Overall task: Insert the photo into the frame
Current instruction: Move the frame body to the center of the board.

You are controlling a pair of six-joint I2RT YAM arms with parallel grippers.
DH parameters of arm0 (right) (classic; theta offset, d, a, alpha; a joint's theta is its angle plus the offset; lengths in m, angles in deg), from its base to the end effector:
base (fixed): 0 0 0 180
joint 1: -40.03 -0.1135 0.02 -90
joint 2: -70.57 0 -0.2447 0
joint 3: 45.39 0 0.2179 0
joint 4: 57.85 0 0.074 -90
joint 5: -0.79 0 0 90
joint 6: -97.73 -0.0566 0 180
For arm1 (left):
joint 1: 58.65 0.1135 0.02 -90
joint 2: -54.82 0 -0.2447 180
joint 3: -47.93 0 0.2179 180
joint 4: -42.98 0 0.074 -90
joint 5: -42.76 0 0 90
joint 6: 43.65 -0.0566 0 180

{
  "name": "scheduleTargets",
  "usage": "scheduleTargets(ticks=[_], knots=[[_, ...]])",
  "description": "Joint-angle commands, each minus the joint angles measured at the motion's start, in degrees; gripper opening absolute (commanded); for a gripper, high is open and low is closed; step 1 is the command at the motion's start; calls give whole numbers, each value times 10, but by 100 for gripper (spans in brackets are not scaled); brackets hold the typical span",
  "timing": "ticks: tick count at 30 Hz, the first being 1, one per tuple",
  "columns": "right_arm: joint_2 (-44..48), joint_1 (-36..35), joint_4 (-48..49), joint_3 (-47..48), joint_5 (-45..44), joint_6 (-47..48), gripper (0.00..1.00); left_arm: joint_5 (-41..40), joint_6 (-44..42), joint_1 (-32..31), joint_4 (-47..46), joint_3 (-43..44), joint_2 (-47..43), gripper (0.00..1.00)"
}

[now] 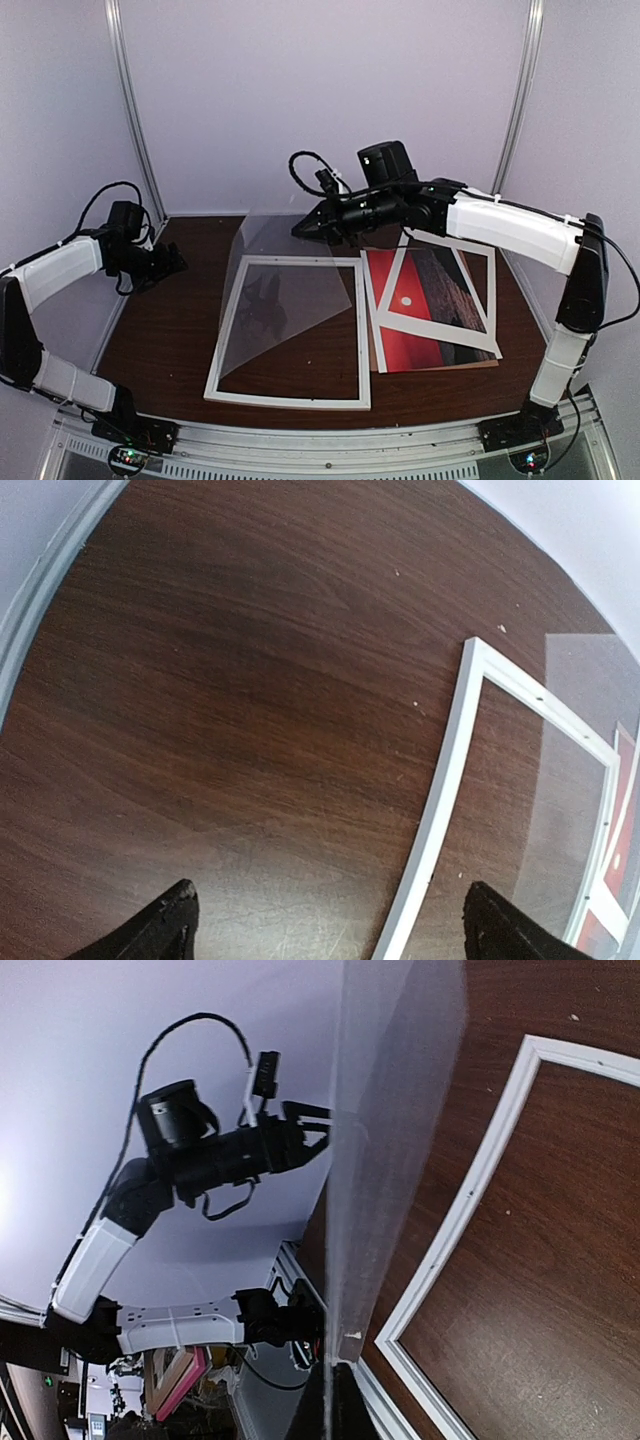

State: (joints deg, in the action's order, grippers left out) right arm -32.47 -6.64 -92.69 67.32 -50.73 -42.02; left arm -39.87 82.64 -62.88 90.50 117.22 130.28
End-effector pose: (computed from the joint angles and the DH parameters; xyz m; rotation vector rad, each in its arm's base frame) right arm 0.2469 0.3130 0.3382 -0.4508 2.3289 1.6351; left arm 0.2510 -0.0258 0.2221 -0.6536 2.4703 -0.4444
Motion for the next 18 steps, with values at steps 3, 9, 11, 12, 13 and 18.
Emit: scheduleTargets(ticks=[3, 9, 11, 12, 13, 18], knots=[[-12, 4, 99, -130, -63, -63, 0, -19, -25, 5, 3, 15, -3, 93], [-29, 5, 144, -210, -115, -107, 0, 10, -28, 5, -7, 10, 13, 92], [-27, 4, 164, -239, -128, -129, 0, 11, -32, 5, -9, 8, 16, 92], [-26, 4, 179, -254, -131, -142, 0, 12, -35, 5, -9, 8, 17, 92], [-25, 5, 194, -268, -132, -156, 0, 13, -37, 5, -9, 7, 19, 92], [-16, 6, 213, -299, -148, -189, 0, 28, -41, 3, -18, -2, 29, 92]])
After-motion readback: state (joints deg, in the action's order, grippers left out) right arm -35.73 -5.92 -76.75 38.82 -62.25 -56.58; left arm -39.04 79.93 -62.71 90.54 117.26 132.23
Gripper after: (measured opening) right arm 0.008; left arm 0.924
